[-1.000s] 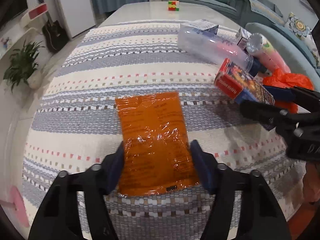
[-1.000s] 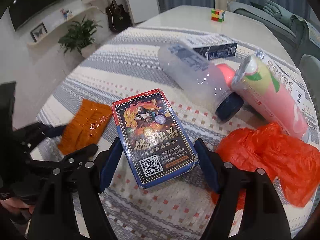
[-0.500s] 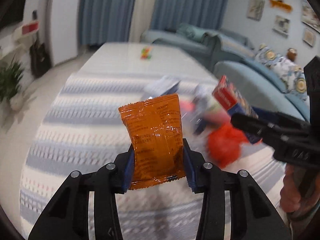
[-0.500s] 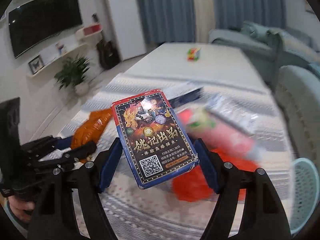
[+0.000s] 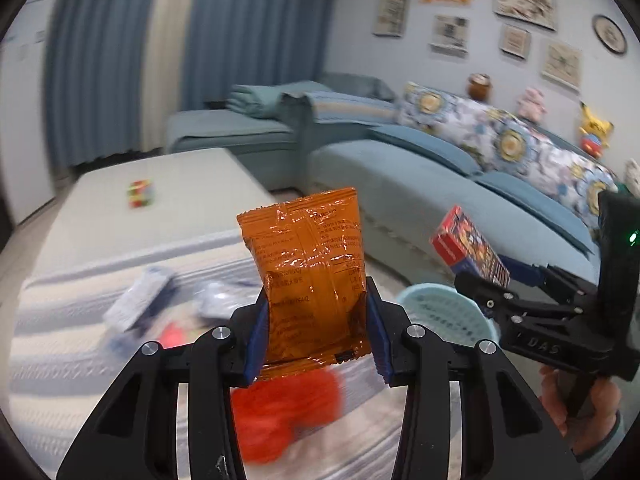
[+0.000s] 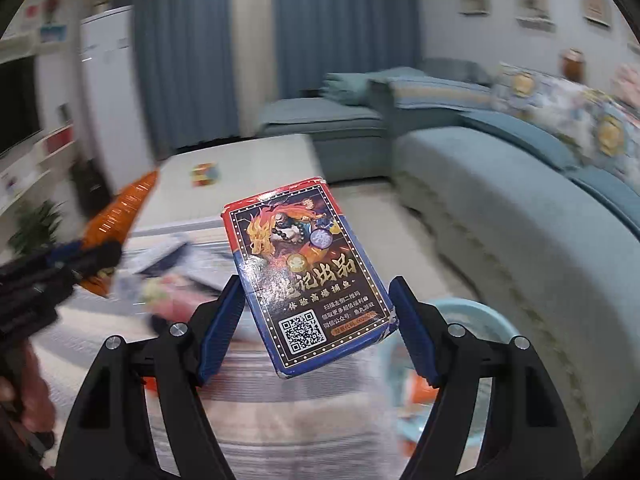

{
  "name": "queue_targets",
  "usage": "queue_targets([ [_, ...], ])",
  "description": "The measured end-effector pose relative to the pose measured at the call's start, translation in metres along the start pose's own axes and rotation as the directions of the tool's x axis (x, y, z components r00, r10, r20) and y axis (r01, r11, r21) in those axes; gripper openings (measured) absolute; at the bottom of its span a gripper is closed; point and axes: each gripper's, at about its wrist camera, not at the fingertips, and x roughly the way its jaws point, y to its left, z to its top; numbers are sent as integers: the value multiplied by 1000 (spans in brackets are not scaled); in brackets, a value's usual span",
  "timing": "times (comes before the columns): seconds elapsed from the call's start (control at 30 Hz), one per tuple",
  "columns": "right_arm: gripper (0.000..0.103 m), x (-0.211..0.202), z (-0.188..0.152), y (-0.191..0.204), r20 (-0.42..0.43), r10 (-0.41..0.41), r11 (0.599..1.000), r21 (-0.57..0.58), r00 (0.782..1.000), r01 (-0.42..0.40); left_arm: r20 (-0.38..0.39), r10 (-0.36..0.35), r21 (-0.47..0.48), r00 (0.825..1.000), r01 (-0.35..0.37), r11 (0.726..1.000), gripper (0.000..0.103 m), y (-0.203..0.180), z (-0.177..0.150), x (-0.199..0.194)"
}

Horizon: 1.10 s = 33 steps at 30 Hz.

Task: Collect trash
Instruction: 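Carry wrapper and card box over the blue basket and release both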

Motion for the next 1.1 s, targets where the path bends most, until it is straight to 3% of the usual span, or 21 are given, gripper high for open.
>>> queue_targets([
  [0.23, 70, 29, -28, -108, -119, -149, 968, 187, 982, 169, -135, -102, 104, 986, 116, 988, 42, -70, 13, 86],
  [0.3, 70, 43, -41, -131, -171, -180, 952, 219, 969, 215, -212, -147, 118, 966, 175, 977, 42, -89, 6, 113],
  [0.4, 70, 64, -64, -158, -253, -194, 925, 275, 948, 262, -315, -160, 148, 936, 215, 965, 42, -116, -10, 158],
  [0.53, 70, 87, -90, -182, -334, -199, 901, 308, 921, 306, -394, -166, 162, 904, 246, 956, 45, -132, -35, 190],
  [0.67, 72, 106, -108, -193, -381, -189, 890, 323, 905, 322, -436, -155, 187, 887, 258, 948, 68, -141, -58, 203],
  [0.8, 73, 107, -124, -192, -382, -154, 882, 363, 911, 301, -436, -152, 187, 887, 255, 949, 72, -136, -65, 202],
  [0.93, 73, 107, -133, -198, -388, -123, 870, 401, 913, 288, -417, -183, 129, 890, 257, 958, 73, -122, -56, 196],
  [1.1, 73, 96, -130, -193, -367, -110, 871, 411, 923, 268, -375, -205, 101, 904, 259, 961, 75, -117, -41, 181],
])
